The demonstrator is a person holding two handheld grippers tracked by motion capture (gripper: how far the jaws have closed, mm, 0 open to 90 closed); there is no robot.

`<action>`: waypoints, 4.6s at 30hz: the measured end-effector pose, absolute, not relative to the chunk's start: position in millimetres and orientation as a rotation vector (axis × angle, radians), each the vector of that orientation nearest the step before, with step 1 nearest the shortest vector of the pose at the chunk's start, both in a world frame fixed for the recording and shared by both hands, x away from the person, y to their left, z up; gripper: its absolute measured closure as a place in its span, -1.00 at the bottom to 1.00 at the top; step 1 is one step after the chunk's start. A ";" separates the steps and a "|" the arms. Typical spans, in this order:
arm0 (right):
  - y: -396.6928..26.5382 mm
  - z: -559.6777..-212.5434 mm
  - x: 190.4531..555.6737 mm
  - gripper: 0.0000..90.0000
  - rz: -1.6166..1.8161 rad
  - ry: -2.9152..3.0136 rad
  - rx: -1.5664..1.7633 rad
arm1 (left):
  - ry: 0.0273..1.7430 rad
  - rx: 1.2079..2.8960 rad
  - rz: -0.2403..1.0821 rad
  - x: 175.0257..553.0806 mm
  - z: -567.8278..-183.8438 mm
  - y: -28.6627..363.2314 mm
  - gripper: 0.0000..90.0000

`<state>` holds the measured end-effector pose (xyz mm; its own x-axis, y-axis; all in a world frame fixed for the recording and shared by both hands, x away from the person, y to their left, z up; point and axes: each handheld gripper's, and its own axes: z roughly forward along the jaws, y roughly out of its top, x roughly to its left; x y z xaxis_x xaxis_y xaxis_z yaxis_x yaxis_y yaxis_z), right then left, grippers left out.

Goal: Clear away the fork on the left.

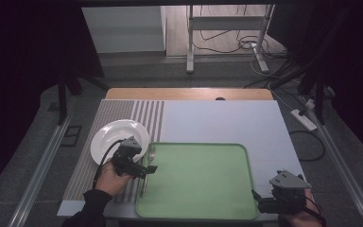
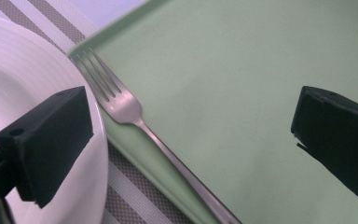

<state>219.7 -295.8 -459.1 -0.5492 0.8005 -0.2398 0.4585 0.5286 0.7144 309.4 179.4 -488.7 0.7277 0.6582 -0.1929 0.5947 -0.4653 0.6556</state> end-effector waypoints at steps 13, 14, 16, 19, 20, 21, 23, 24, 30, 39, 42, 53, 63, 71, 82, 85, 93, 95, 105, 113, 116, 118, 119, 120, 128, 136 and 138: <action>-295.9 -459.1 219.9 -1.00 0.810 2.211 1.025 | 0.967 2.216 0.191 297.9 -490.6 190.6 -1.00; -296.0 -459.1 219.9 -1.00 0.812 2.211 1.026 | 0.966 2.222 0.197 297.2 -490.5 191.2 -1.00; -296.2 -459.0 219.9 -1.00 0.813 2.209 1.028 | 0.972 2.219 0.203 296.0 -490.5 192.3 -1.00; -297.0 -458.7 220.4 -1.00 0.815 2.211 1.038 | 0.982 2.202 0.210 293.3 -489.9 195.9 -1.00; -297.1 -458.8 220.7 -1.00 0.817 2.211 1.042 | 0.984 2.198 0.210 292.5 -489.7 197.6 -1.00; -297.7 -458.6 220.9 -1.00 0.821 2.211 1.048 | 0.986 2.196 0.208 291.6 -489.7 199.4 -1.00; -298.0 -458.5 221.1 -1.00 0.822 2.211 1.051 | 0.994 2.189 0.214 289.6 -489.8 203.6 -1.00; -298.2 -458.5 221.2 -1.00 0.822 2.210 1.054 | 1.000 2.183 0.211 288.5 -489.9 205.8 -1.00; -297.9 -458.7 221.5 -1.00 0.820 2.211 1.058 | 1.025 2.152 0.205 281.0 -489.6 217.5 -1.00; -297.7 -458.9 221.7 -1.00 0.819 2.210 1.056 | 1.045 2.128 0.193 270.1 -490.3 227.0 -1.00; -297.6 -459.0 221.8 -1.00 0.817 2.211 1.055 | 1.053 2.118 0.191 266.1 -490.4 231.2 -1.00; -297.3 -459.1 221.9 -1.00 0.813 2.211 1.056 | 1.086 2.083 0.184 253.8 -491.5 243.9 -1.00; -297.2 -459.1 221.8 -1.00 0.812 2.210 1.057 | 1.103 2.071 0.175 246.3 -492.9 250.6 -1.00; -297.3 -459.1 221.8 -1.00 0.813 2.207 1.061 | 1.122 2.060 0.168 239.4 -495.1 257.7 -1.00; -297.4 -459.1 221.8 -1.00 0.812 2.206 1.066 | 1.163 2.025 0.162 225.4 -498.1 271.4 -1.00; -297.4 -459.0 221.8 -1.00 0.812 2.204 1.067 | 1.174 2.021 0.162 222.3 -498.9 274.6 -1.00; -297.5 -459.0 221.9 -1.00 0.813 2.203 1.069 | 1.184 1.996 0.188 214.5 -497.0 280.7 -1.00; -297.6 -458.9 221.9 -1.00 0.812 2.205 1.070 | 1.184 1.995 0.191 213.7 -496.8 281.2 -1.00; -297.8 -458.9 221.9 -1.00 0.812 2.204 1.069 | 1.192 2.004 0.236 204.1 -494.6 284.2 -1.00; -298.5 -458.5 221.8 -1.00 0.816 2.201 1.075 | 1.193 1.985 0.266 195.9 -493.2 288.7 -1.00; -299.0 -458.2 221.8 -1.00 0.825 2.197 1.083 | 1.195 1.986 0.273 193.4 -492.8 289.7 -1.00; -299.6 -458.1 222.0 -1.00 0.831 2.194 1.086 | 1.195 1.987 0.281 191.8 -492.5 290.0 -1.00; -299.6 -458.1 222.0 -1.00 0.831 2.194 1.086 | 1.195 1.989 0.284 191.0 -492.4 290.2 -1.00; -299.8 -458.1 222.1 -1.00 0.832 2.192 1.088 | 1.195 1.989 0.288 190.2 -492.3 290.3 -1.00; -300.5 -457.7 221.7 -1.00 0.839 2.190 1.091 | 1.201 1.980 0.308 183.9 -491.4 291.8 -1.00; -302.5 -456.7 219.6 -1.00 0.871 2.174 1.089 | 1.212 1.966 0.326 175.7 -490.7 294.8 -1.00; -303.3 -456.2 219.1 -1.00 0.880 2.174 1.090 | 1.215 1.961 0.326 174.8 -490.8 295.7 -1.00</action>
